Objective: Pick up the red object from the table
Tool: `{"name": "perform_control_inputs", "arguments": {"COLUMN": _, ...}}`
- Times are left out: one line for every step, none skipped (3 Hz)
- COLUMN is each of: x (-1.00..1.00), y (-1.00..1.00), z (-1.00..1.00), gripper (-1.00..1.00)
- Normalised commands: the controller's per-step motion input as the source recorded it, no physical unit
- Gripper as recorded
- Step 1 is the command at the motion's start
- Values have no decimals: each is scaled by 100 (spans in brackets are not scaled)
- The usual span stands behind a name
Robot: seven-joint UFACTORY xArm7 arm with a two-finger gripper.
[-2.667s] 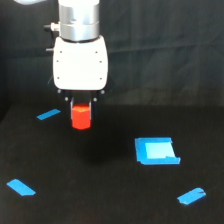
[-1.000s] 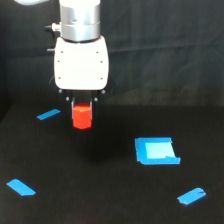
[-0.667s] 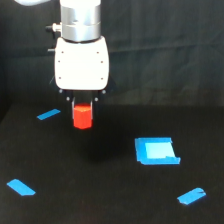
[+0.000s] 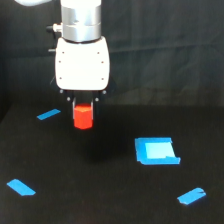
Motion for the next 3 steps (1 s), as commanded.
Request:
{"name": "perform_control_inputs", "arguments": {"x": 4, "y": 4, "z": -3, "gripper": -90}}
{"name": "perform_control_inputs", "arguments": {"x": 1, "y": -3, "z": 5, "gripper": -100}}
{"name": "perform_control_inputs", "arguments": {"x": 6, "y": 7, "z": 2, "gripper": -89}}
